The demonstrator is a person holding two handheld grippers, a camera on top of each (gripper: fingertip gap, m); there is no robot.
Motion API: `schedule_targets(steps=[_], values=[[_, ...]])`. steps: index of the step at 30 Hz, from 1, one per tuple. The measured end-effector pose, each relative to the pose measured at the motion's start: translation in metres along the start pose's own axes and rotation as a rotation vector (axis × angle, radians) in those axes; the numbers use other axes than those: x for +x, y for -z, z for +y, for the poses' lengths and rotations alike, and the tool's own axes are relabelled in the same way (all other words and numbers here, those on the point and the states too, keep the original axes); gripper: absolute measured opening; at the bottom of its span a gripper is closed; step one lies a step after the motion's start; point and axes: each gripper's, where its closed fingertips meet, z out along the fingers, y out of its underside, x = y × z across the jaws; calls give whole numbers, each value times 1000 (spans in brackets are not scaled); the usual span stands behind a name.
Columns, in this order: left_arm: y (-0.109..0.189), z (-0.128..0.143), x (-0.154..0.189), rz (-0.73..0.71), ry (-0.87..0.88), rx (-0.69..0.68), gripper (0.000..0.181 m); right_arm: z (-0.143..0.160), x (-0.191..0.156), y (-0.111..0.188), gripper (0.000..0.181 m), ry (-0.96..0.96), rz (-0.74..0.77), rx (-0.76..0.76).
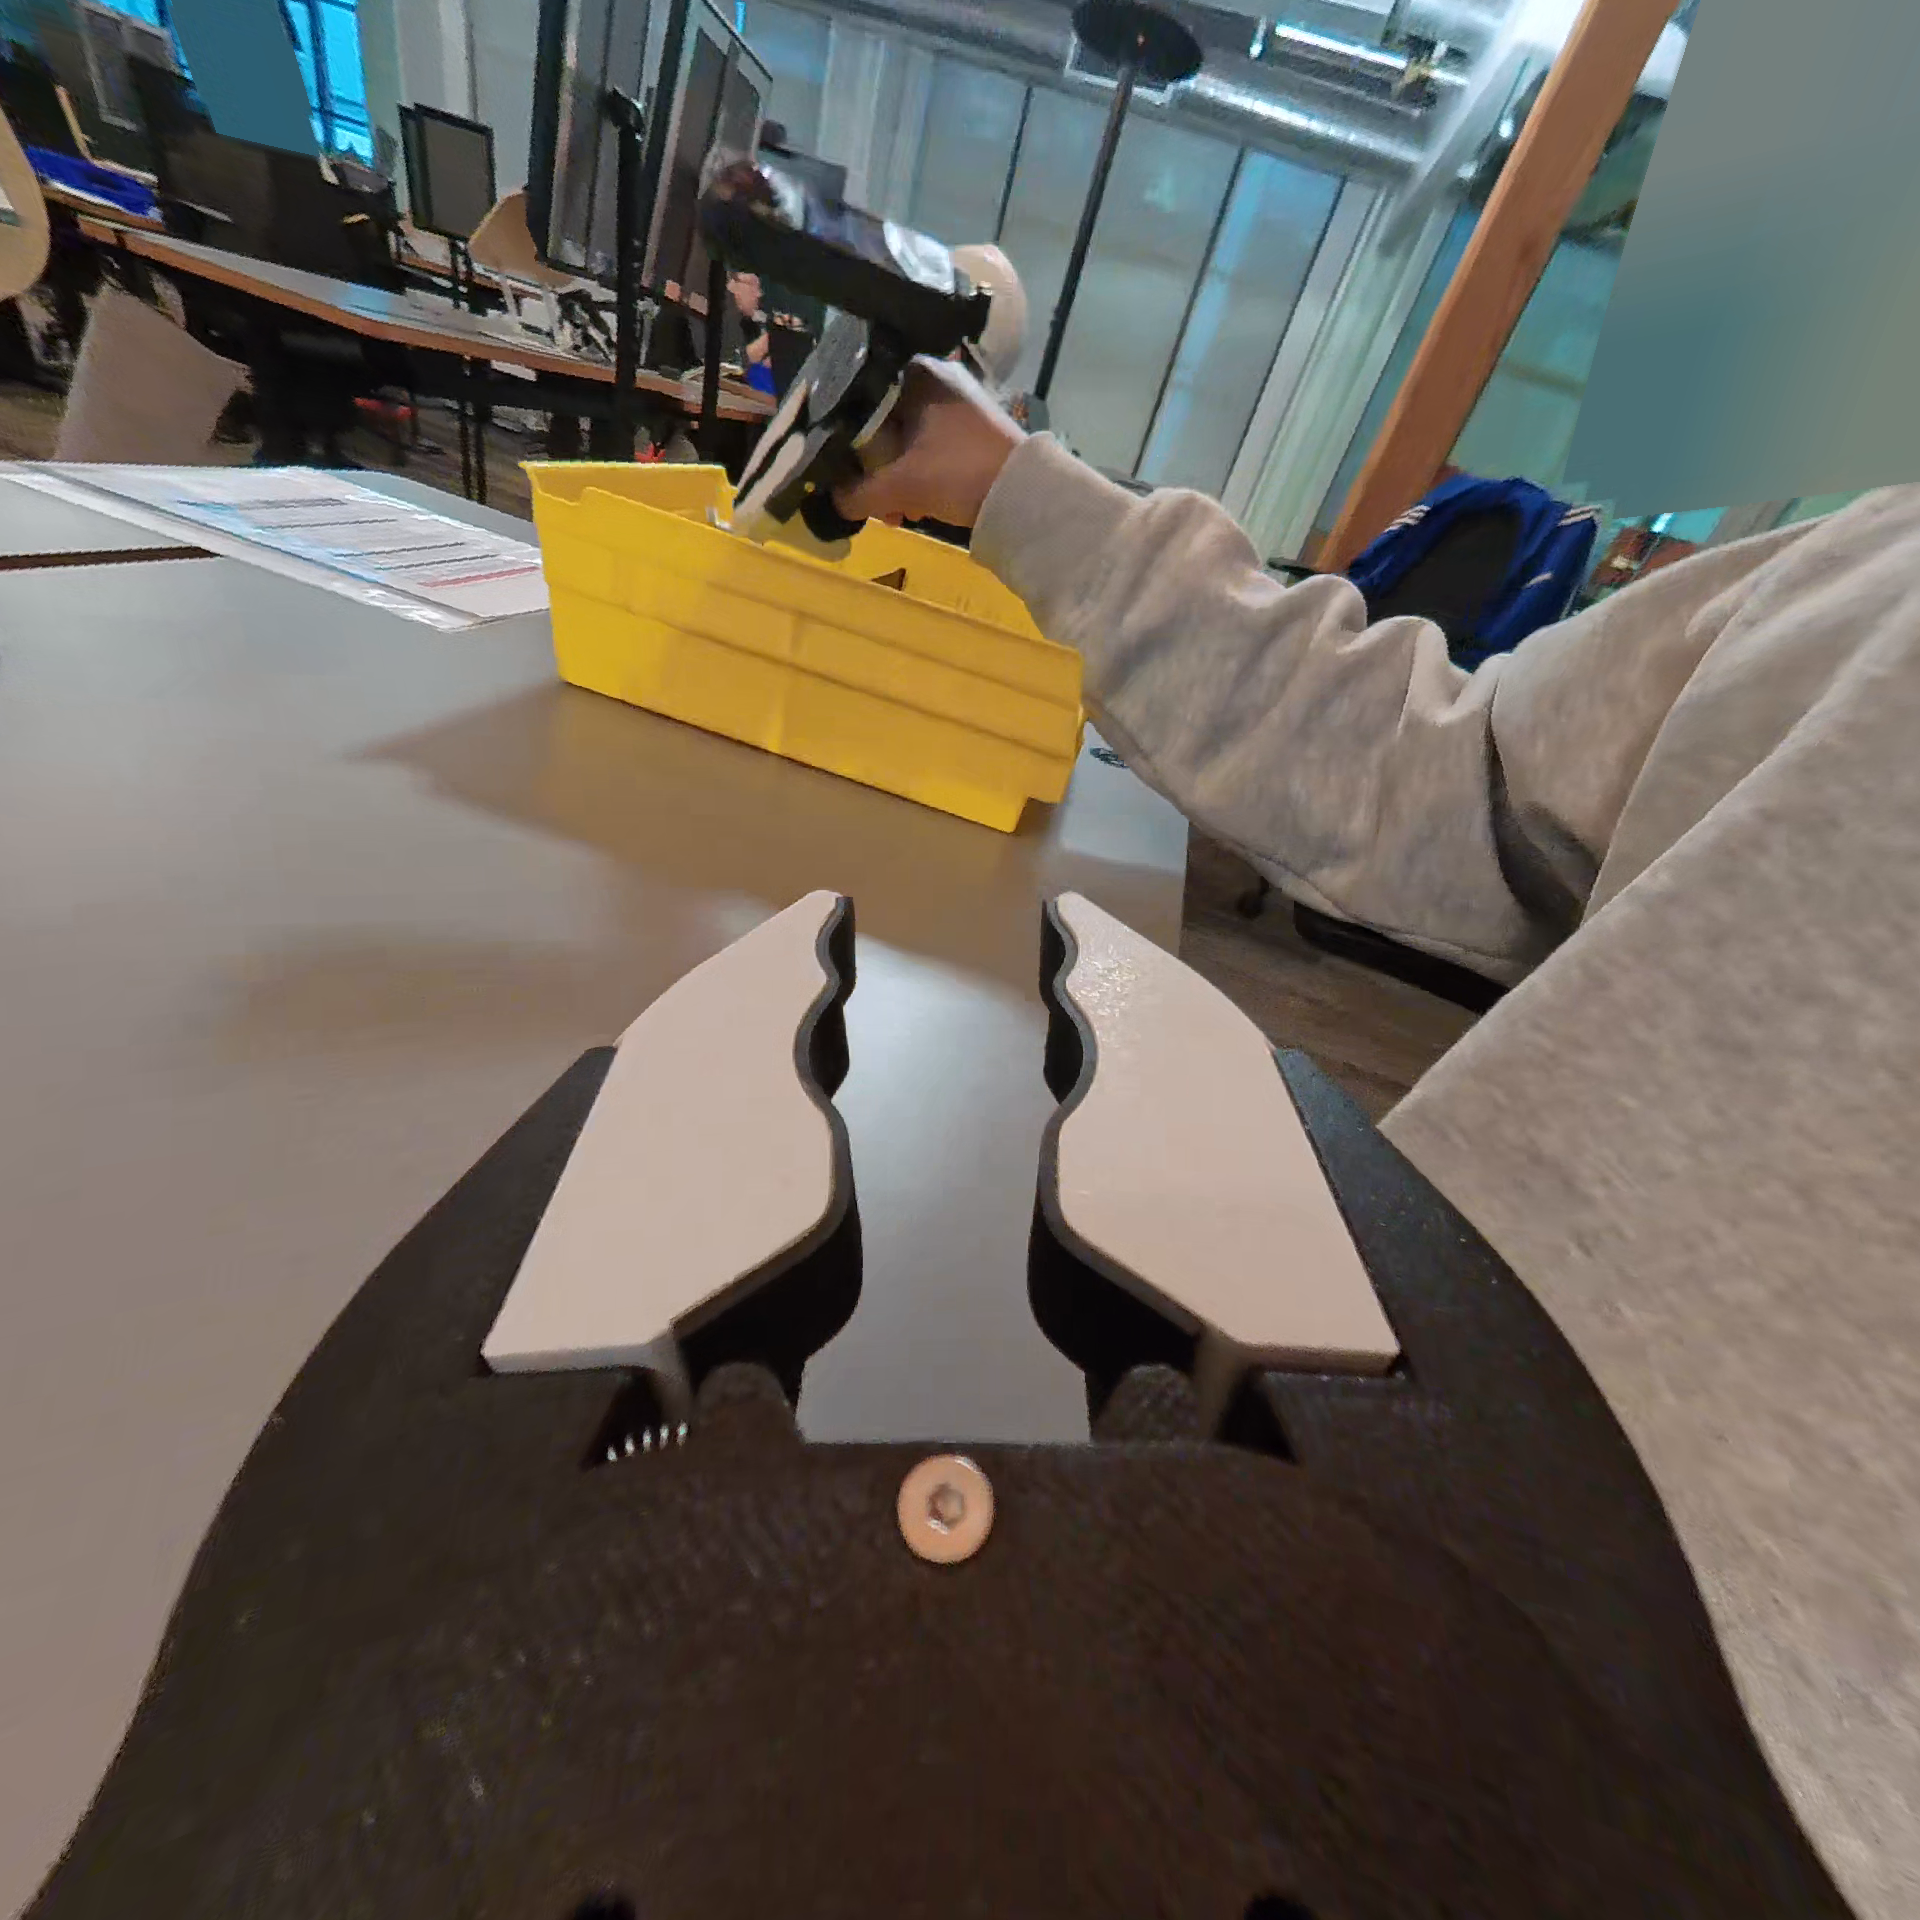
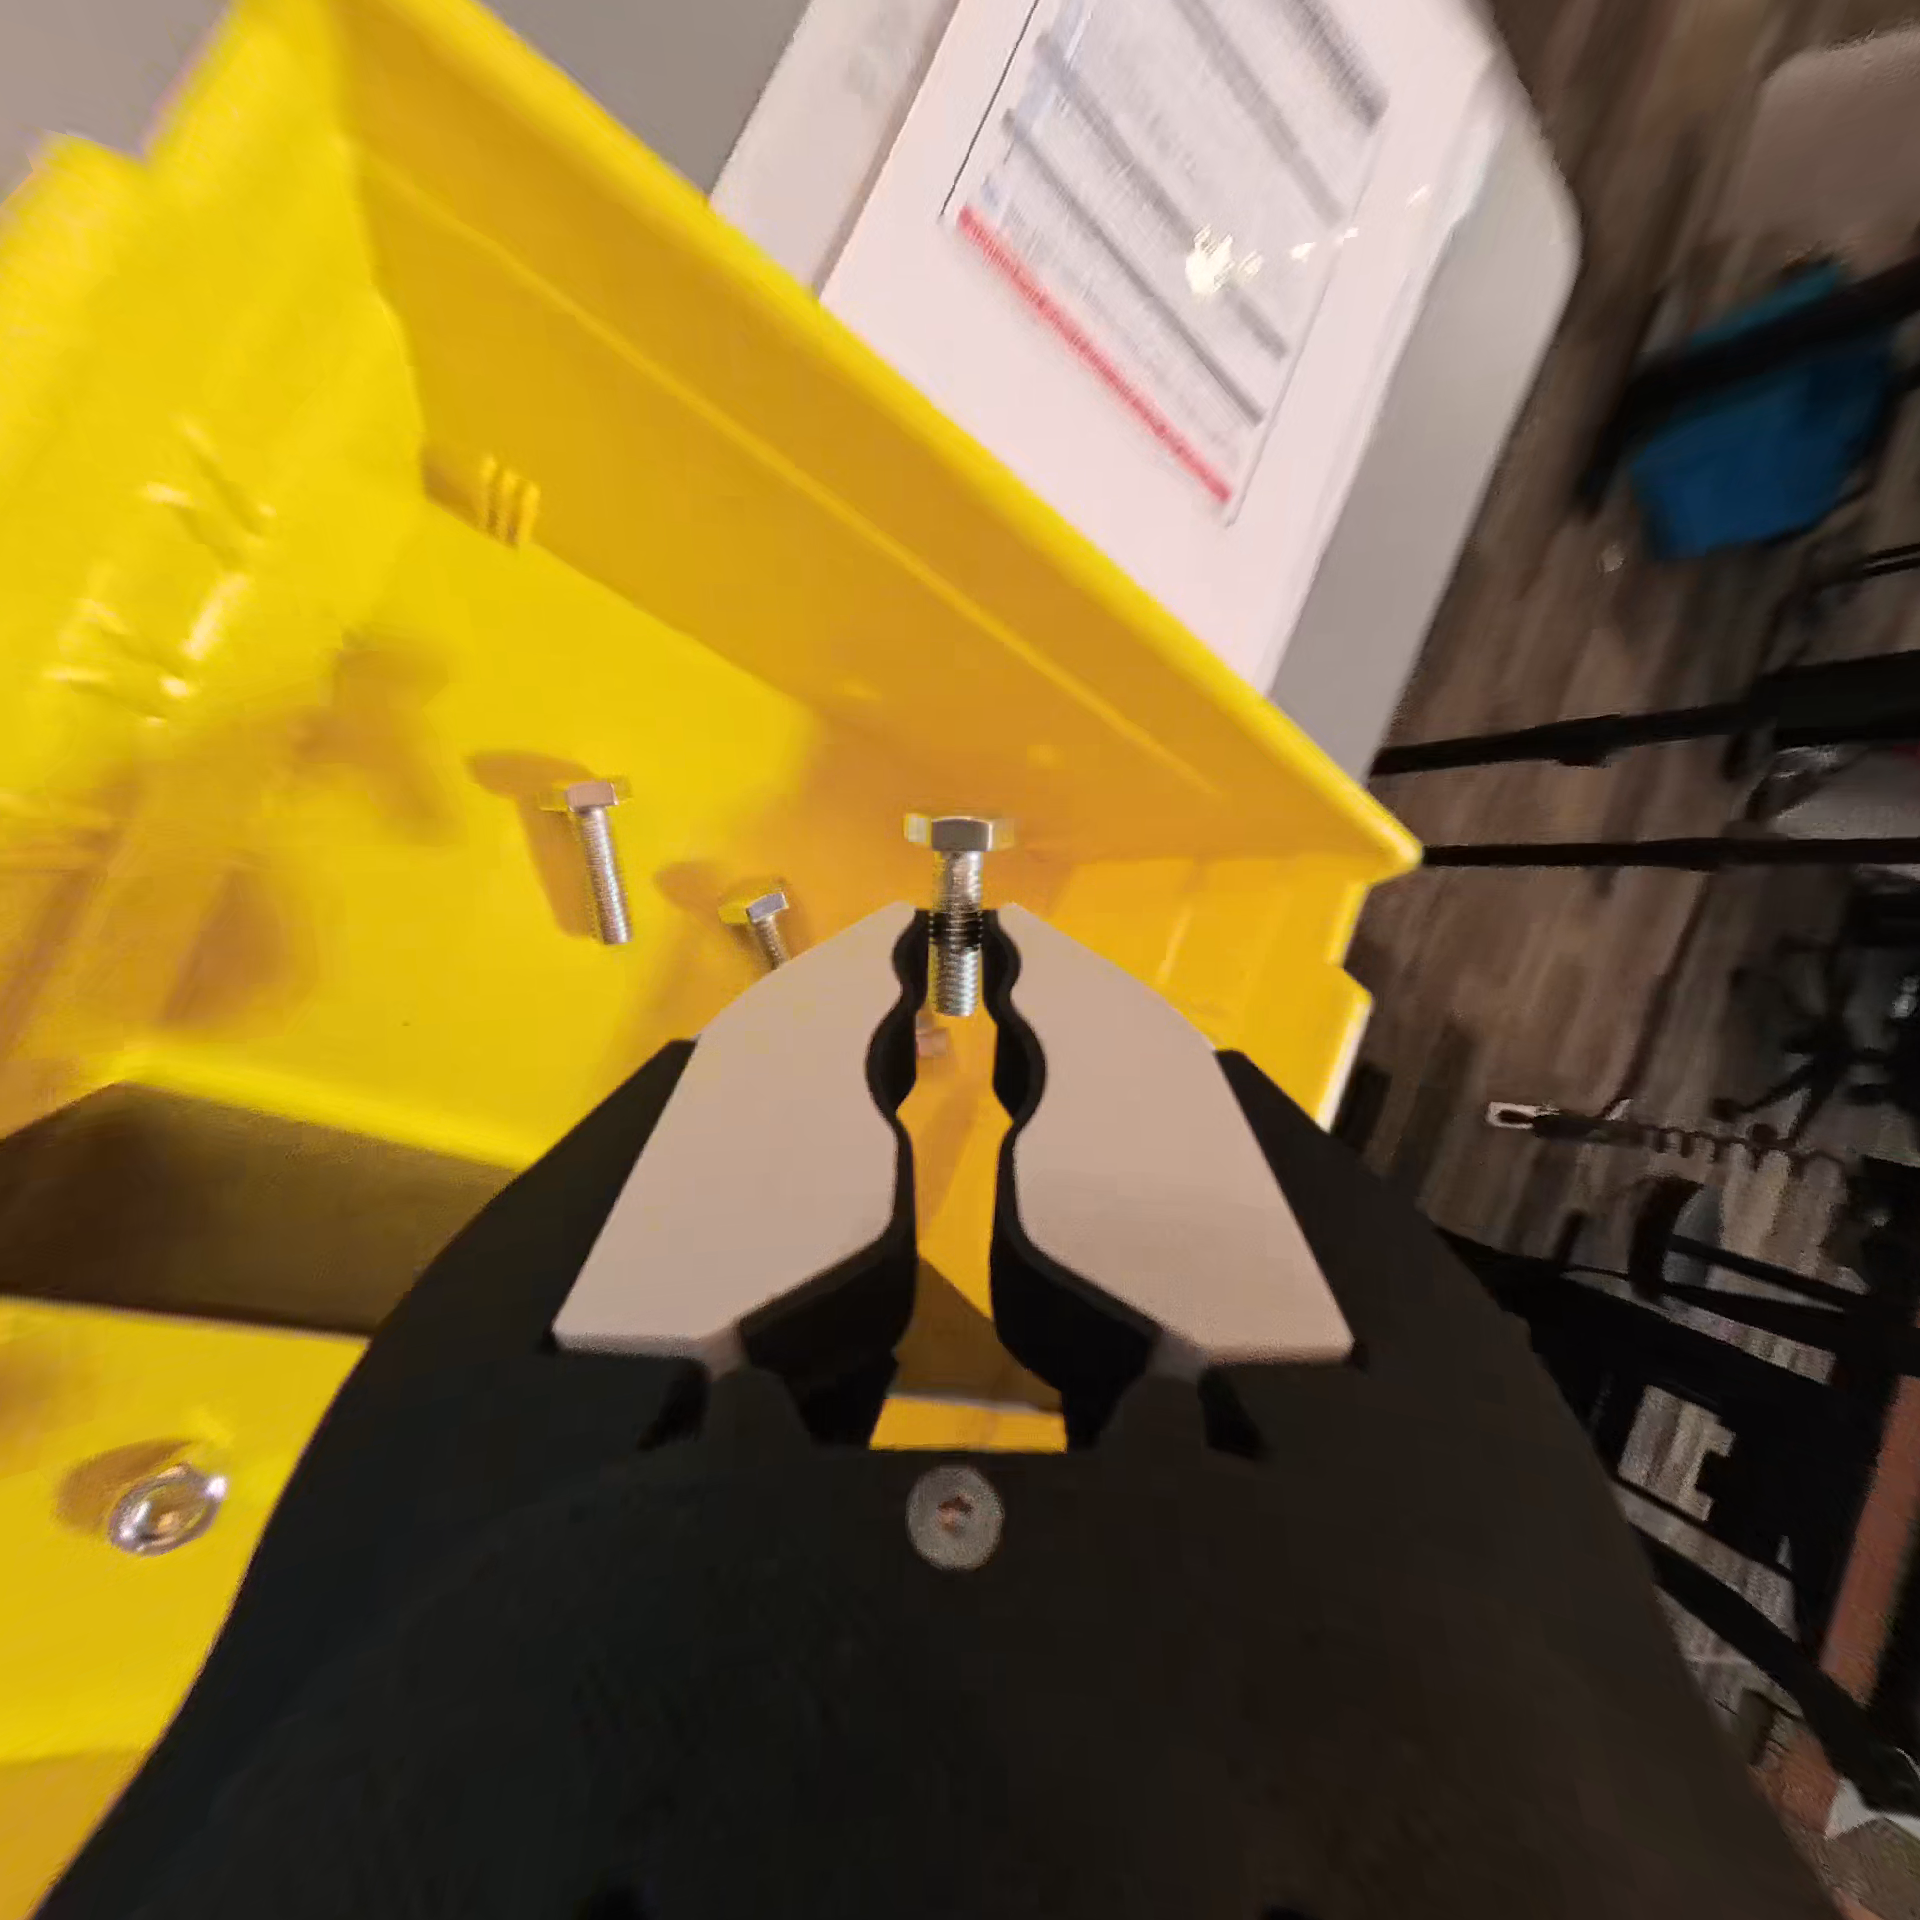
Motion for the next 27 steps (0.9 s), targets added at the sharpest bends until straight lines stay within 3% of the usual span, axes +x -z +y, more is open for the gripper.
schedule_targets(steps=[1, 8, 18, 22, 27], values=[[-1, 0, -1, -7, -1, 2, 34, 1, -3, -9, 10, 4, -25, -25], [-4, 2, -15, -19, 89, 11, 33, -8, -33, -42, 9, -34, -182, -151], [-1, 1, -25, 13, 224, 28, 30, 6, -30, -61, 10, 35, -101, -197], [-2, 2, -25, 18, 229, 25, 30, -5, -12, -42, 12, 49, -21, -134], [-2, 2, -22, 15, 200, 19, 29, -53, -3, 28, 29, -58, -46, 173]])
